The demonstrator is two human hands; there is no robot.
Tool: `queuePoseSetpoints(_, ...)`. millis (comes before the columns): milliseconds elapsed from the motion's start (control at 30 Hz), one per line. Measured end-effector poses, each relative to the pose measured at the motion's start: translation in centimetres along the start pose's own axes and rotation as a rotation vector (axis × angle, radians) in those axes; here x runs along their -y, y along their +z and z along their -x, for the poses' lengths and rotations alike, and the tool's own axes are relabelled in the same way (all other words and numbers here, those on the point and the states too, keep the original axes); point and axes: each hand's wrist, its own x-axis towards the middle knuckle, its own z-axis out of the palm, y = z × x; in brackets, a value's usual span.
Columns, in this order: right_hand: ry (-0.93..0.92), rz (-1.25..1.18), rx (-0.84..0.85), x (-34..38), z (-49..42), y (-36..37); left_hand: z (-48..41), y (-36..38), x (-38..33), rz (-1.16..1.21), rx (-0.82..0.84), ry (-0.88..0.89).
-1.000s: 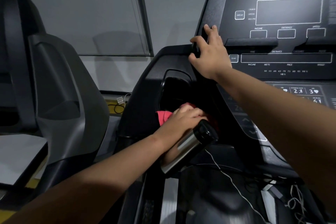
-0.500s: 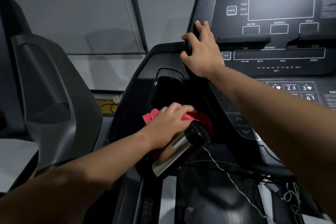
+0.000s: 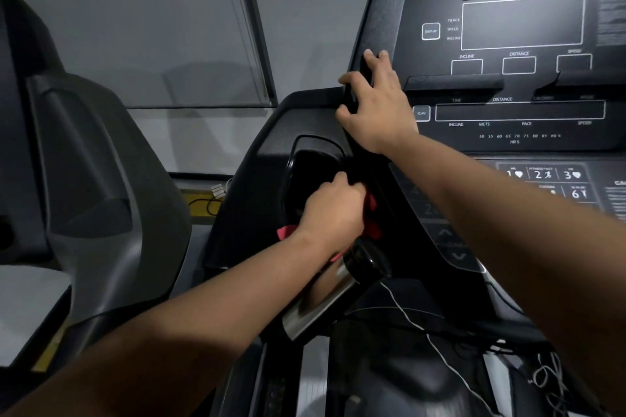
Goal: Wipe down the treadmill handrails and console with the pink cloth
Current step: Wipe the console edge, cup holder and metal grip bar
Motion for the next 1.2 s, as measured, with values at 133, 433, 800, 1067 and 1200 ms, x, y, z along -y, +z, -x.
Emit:
queuePoseSetpoints(133,0.006,-0.002,0.003,0.0,0.0,0.0,-2.1,-0.3,0.1,-0.008,-0.030,-0.076)
queuePoseSetpoints(433,0.016,-0.001,0.008,0.1,0.1,0.0,-4.4,1.1,0.2,0.071,-0.094,-0.206)
queuePoseSetpoints(800,0.023,-0.010,0.012,0.1,0.0,-0.1,0.7,0.7,0.4,0.011,0.025,0.121)
queuePoseSetpoints(1067,0.039,-0.006,0.032,0.3,0.1,-0.4,4.0,0.4,3.9,0.015,-0.033,0.480)
queuePoseSetpoints(1200,0.042,-0.008,0.036,0.2,0.2,-0.3,5.0,0.8,6.7,0.044,-0.026,0.493)
